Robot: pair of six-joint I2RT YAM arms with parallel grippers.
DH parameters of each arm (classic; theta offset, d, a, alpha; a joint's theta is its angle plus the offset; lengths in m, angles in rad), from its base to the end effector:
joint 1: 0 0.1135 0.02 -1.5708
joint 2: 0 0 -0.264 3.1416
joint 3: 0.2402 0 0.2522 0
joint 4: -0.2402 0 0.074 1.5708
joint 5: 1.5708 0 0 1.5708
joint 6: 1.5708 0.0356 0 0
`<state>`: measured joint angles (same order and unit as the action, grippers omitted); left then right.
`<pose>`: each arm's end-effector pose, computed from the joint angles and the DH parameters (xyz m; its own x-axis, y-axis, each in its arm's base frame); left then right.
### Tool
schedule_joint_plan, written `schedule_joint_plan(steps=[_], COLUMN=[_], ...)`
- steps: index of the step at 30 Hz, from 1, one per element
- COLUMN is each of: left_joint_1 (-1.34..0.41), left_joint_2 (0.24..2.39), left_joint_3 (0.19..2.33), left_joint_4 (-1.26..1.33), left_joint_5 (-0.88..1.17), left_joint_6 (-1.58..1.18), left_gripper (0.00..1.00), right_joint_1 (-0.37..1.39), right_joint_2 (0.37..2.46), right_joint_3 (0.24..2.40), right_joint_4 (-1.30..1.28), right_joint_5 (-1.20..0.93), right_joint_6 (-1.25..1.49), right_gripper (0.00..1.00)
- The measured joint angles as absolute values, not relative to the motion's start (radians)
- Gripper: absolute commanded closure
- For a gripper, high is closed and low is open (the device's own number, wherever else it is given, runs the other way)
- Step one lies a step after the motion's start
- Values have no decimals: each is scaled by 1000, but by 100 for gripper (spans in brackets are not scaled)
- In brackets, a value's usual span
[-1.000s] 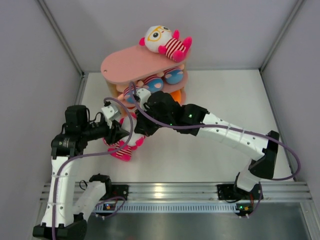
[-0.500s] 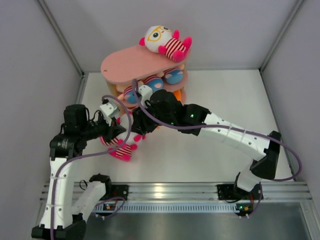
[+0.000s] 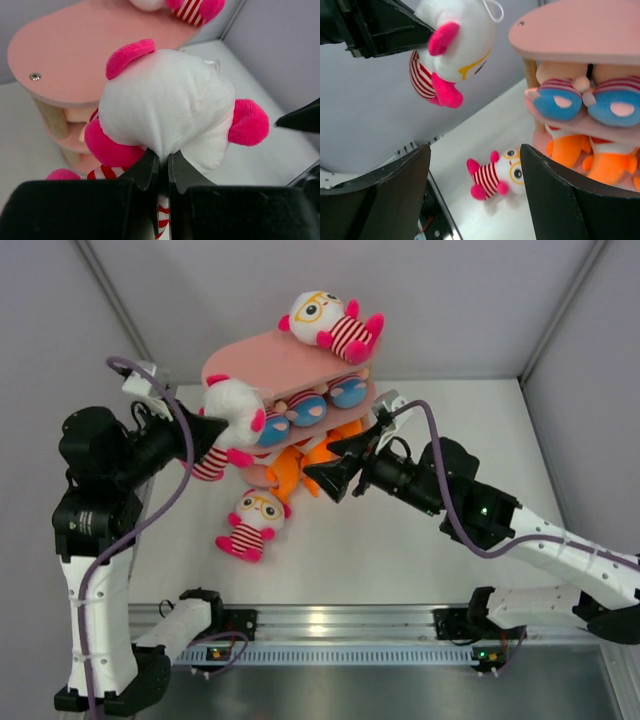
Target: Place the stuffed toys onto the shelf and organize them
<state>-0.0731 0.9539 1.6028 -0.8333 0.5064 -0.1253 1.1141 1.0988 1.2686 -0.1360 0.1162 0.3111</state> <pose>0.1279 -0.0267 0.5054 -0.2488 -0.0914 -0.9642 0.5123 0.8324 -0.2111 0.1098 0.2141 0.4529 -0.2431 0.1948 -0.9503 -0.8046 0.5067 0.3097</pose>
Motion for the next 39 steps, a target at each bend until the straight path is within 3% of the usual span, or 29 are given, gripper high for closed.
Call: schedule_joint_plan(steps=[6,15,34,36,37,39], left_joint_1=[-72,-43,-14,-14,-14,-14], left_joint_2=[991,998,1005,1005,1003,997], left_joint_3=[1786,1779,1674,1674,1673,1665], left_joint_4=[-715,-515,-392,-386,-385,-382], left_joint_5=[522,676,743,744,744,744], left_joint_6=[-474,-872,-1053,-1052,-1050,-1048], left_gripper=[100,100,100,100,100,100], right_joint_1=[1115,1139,1184,1184,1184,1184], right_joint_2=[1197,1295,1451,1454,1456,1457], right_joint_3=[1238,1196,1343,1343,1343,1346], right_joint_4=[77,418,640,646,647,646], right_joint_5=[79,-49,-126,-124,-121,-115], right_joint_6=[231,110,-33,-19,-9,8], right_gripper=[26,25,25,37,51,61])
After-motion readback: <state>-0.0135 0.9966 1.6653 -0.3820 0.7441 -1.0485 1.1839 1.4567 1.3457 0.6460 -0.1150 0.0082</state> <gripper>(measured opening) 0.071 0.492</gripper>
